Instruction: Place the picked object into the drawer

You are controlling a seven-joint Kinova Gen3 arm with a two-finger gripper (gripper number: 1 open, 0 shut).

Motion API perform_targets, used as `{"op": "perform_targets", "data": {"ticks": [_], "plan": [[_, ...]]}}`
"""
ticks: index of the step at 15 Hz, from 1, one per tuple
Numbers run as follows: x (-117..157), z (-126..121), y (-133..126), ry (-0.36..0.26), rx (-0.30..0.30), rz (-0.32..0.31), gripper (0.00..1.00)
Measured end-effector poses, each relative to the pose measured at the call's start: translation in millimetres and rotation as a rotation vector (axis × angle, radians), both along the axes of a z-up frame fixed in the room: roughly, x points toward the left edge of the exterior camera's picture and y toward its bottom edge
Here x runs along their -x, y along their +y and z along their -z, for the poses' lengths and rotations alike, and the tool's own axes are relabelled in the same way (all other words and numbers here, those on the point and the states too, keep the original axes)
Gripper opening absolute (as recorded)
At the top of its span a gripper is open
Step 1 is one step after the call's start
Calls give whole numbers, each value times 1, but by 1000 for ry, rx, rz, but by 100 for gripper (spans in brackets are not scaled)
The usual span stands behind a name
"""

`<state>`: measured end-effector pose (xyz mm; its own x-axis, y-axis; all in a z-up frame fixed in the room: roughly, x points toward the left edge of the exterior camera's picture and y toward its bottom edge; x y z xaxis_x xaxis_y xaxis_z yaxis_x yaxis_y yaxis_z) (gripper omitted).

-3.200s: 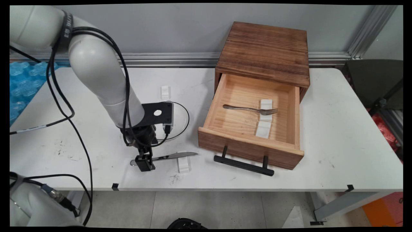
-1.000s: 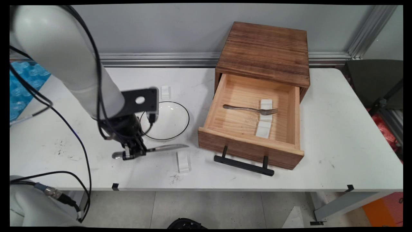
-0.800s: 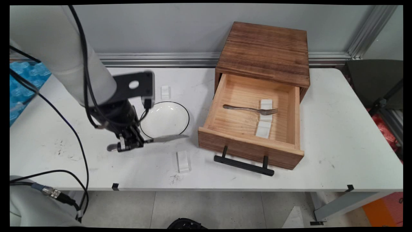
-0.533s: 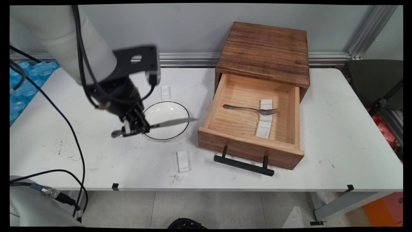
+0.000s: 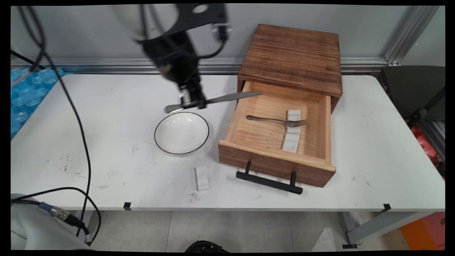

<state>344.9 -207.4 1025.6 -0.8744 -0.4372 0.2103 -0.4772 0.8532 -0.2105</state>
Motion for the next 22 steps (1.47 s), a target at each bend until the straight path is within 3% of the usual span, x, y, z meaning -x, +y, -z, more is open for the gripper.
{"op": "perform_targets", "data": {"ticks": [3,8,16,22], "plan": [[22,11,-41,-3,-14,52,0],[56,50,-105,-5,-61,162,0],[102,106,-168,-13,-114,307,0],[125,137,-196,-24,-141,398,0]]}}
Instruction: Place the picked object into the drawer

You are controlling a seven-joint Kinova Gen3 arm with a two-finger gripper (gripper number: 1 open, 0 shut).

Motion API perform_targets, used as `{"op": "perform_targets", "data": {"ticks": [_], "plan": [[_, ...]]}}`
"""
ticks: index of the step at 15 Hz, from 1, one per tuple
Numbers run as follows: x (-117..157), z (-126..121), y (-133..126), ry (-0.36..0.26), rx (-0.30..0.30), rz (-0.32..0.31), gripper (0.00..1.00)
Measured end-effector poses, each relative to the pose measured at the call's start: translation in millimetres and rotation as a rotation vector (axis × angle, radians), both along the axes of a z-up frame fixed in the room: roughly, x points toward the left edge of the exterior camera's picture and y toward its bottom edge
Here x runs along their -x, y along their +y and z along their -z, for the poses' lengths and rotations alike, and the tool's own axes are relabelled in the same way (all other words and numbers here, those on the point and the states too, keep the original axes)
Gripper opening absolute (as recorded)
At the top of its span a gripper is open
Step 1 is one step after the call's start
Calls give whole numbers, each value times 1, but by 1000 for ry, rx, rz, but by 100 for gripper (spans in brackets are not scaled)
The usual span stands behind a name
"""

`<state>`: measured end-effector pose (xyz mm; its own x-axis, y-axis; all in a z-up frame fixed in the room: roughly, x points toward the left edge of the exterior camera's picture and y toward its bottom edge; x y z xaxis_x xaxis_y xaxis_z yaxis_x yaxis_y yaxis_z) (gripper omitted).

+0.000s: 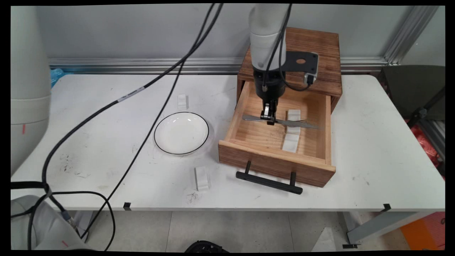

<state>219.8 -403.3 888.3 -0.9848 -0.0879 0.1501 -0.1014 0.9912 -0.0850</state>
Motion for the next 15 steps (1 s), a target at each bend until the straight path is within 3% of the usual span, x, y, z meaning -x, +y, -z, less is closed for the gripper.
{"op": "perform_targets", "data": {"ticks": [5,15], "plan": [[14,23,-12,-4,-15,51,0],[27,55,-18,-10,-36,81,0]]}}
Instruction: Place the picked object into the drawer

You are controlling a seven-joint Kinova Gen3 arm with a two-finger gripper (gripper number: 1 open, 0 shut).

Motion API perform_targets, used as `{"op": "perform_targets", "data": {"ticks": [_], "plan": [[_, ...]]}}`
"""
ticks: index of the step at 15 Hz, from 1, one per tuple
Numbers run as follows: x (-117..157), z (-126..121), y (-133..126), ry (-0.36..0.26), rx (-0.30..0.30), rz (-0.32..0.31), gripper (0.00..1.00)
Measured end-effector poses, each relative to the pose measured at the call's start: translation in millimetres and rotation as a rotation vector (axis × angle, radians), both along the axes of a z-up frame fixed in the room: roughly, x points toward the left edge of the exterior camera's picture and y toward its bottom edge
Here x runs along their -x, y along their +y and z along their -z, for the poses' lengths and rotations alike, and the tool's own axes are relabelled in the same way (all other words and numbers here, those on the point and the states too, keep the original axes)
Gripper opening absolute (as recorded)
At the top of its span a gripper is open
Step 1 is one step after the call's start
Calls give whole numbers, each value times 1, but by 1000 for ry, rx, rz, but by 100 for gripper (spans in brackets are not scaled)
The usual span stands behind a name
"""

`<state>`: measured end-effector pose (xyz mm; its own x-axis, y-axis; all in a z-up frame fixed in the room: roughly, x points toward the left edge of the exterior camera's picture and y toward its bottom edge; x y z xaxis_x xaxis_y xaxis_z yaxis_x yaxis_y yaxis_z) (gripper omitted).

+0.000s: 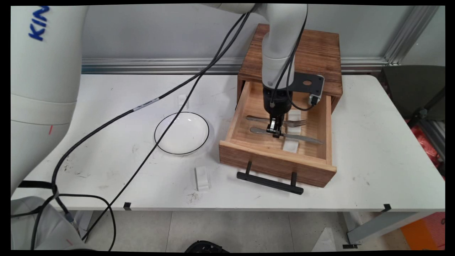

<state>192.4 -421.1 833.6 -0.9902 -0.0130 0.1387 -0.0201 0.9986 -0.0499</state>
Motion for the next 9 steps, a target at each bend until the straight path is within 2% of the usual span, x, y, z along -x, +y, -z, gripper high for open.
{"op": "perform_targets", "data": {"ticks": [9], "plan": [[1,12,0,-7,-7,5,0]]}}
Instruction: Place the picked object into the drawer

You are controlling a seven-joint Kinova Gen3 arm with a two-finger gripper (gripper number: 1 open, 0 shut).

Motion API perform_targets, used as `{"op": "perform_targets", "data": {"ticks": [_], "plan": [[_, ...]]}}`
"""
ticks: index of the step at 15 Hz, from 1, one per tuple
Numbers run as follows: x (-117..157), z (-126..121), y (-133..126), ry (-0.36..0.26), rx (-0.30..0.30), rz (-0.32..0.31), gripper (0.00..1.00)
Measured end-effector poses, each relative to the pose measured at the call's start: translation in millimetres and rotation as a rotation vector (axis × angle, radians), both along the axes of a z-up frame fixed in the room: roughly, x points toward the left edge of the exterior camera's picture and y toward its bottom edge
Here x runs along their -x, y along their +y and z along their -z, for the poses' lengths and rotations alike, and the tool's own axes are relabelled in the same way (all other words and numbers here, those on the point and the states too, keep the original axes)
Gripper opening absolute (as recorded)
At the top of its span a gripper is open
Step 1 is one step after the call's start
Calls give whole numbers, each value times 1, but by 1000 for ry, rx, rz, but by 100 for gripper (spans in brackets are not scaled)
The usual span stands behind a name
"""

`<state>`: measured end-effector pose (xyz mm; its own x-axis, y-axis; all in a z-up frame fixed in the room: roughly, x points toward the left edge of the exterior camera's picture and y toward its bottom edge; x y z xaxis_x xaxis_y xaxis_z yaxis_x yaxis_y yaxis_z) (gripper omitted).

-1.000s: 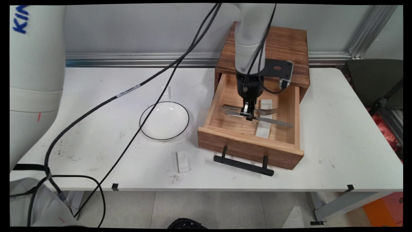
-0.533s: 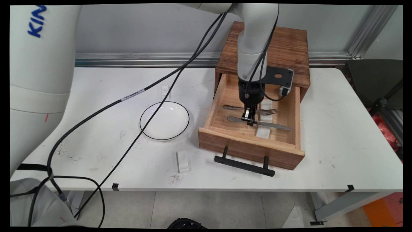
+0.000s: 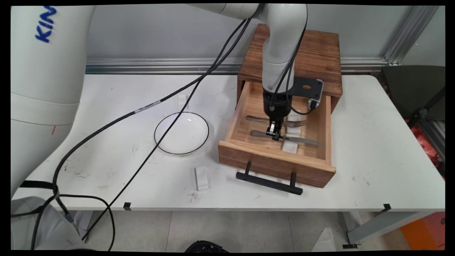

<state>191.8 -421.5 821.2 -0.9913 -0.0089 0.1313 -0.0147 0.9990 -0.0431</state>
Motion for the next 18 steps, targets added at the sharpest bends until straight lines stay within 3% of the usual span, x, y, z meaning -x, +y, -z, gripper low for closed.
{"op": "perform_targets", "data": {"ticks": [10,11,18], "plan": [[-10,0,4,-12,-5,3,0],[-10,0,4,-12,-4,3,100],[-8,-8,2,7,18,-12,100]]}}
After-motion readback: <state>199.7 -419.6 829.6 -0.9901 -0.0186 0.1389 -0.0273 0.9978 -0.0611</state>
